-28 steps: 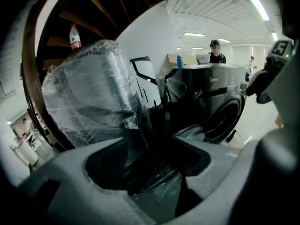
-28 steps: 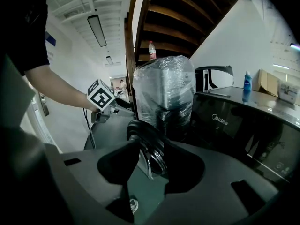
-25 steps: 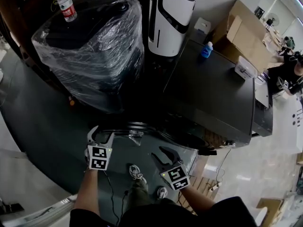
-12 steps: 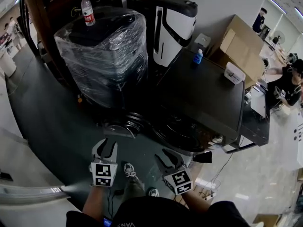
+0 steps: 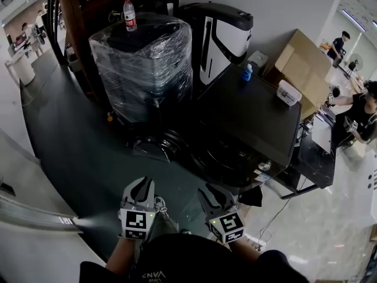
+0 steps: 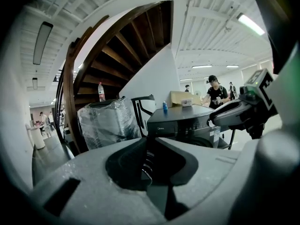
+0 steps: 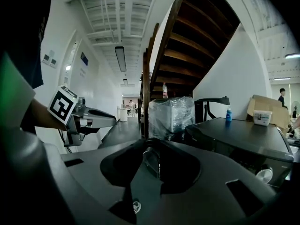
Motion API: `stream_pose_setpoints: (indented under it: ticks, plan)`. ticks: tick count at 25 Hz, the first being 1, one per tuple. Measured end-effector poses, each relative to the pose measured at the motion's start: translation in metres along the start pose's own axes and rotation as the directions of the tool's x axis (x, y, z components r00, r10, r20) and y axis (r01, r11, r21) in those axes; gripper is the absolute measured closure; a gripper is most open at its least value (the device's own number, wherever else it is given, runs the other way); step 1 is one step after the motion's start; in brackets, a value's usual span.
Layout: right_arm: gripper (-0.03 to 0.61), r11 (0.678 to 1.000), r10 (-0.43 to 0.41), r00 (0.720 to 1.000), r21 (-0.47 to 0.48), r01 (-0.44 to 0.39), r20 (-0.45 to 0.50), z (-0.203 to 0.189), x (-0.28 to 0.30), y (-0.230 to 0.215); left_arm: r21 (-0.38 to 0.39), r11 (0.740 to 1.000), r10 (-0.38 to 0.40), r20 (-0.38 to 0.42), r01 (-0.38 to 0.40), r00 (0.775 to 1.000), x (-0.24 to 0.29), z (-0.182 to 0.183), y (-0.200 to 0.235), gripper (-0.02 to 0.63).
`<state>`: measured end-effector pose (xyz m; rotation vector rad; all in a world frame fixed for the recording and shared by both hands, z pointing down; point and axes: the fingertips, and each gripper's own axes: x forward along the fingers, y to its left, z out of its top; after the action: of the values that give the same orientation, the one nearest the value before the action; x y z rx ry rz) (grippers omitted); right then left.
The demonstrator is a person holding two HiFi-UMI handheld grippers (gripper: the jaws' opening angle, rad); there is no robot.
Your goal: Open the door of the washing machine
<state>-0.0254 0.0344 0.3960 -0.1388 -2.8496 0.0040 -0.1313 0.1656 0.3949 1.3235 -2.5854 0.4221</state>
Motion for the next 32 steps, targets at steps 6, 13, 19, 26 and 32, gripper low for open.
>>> stream_pose_setpoints:
  ticks: [6,13,19,26,32]
  plan:
    - [0.493,1.0,0.006,1.0,0.01,-0.007,0.018,0.001,-0.031,0.009,0.014,1.0,-0.021,-0.01,0.021,1.0,-0.033,-0.004,-0.032,0.575]
    - [0.554,1.0,0.018,0.999,0.011,-0.019,0.036,-0.005,-0.044,0.014,0.004,1.0,-0.019,-0.031,0.019,0.999,-0.051,-0.012,-0.048,0.59]
    - [0.571,0.999,0.032,0.999,0.014,-0.032,0.006,-0.015,-0.046,0.015,0.016,0.999,-0.032,-0.071,0.033,0.997,-0.054,-0.017,-0.057,0.595]
    - [0.572,0.999,0.05,0.999,0.009,-0.05,-0.011,-0.019,-0.043,0.017,0.018,0.999,-0.034,-0.051,0.035,0.998,-0.053,-0.011,-0.06,0.597]
    - [0.572,0.998,0.058,0.998,0.009,-0.058,-0.006,-0.015,-0.038,0.019,0.0,0.999,-0.039,-0.045,0.039,0.998,-0.055,-0.012,-0.058,0.597]
